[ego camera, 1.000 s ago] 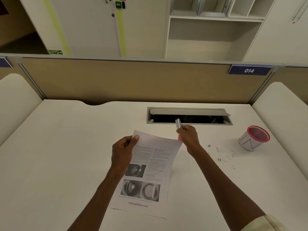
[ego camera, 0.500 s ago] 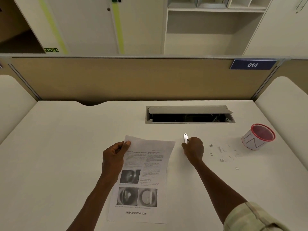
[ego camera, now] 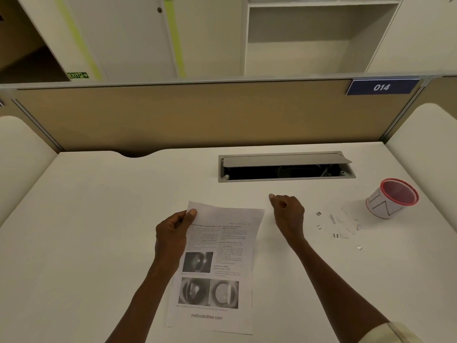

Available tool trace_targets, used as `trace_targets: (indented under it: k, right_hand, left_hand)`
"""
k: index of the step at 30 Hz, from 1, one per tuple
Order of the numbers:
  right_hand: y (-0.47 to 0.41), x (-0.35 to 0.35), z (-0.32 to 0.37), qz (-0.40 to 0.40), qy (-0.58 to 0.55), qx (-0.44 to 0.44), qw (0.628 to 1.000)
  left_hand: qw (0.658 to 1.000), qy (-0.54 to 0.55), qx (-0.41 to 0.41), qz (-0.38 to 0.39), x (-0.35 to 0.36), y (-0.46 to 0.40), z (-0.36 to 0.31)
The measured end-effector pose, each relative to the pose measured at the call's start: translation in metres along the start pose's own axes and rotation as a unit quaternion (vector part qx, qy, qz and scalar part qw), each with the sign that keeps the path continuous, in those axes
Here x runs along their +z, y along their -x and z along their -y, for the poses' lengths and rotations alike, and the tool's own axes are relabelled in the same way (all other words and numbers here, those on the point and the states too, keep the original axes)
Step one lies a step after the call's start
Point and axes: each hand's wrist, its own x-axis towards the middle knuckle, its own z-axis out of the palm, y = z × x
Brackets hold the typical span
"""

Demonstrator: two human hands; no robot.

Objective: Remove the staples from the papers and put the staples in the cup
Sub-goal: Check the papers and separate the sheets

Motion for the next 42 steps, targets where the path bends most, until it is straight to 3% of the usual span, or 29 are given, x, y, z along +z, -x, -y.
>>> trace_targets:
  k: [2, 4, 7, 12, 17, 28, 42]
  right_hand:
    - [0.014, -0.004, 0.012, 0.1, -0.159, 0.046, 0.981]
    - [0.029, -0.007, 0.018, 0.227, -0.267, 0.068, 0.934]
    - [0.045, -0.007, 0.026, 0.31, -0.271, 0.022, 0.911]
    - [0.056, -0.005, 0.043, 0.265, -0.328, 0.069, 0.904]
    - [0.062, -0.017, 0.065, 0.268, -0.328, 0.062, 0.904]
    - [0.072, -0.039, 0.09, 0.275, -0.325, 0.047, 0.904]
    - [0.077, -0.052, 0.099, 0.272, -0.331, 0.042, 0.903]
  left_hand:
    - [1.0, 0.007, -0.004, 0.0, -0.001, 0.002, -0.002]
    - [1.0, 0.014, -0.009, -0.002, -0.001, 0.004, -0.006]
    - [0.999, 0.034, -0.012, -0.007, -0.005, 0.007, -0.012]
    - [0.996, 0.088, -0.007, -0.011, -0.018, 0.013, -0.02]
    - [0.99, 0.139, -0.019, -0.011, -0.031, 0.019, -0.032]
    - [0.974, 0.171, -0.017, 0.145, -0.048, 0.034, -0.058]
    - [0.974, 0.177, -0.009, 0.143, -0.043, 0.037, -0.063]
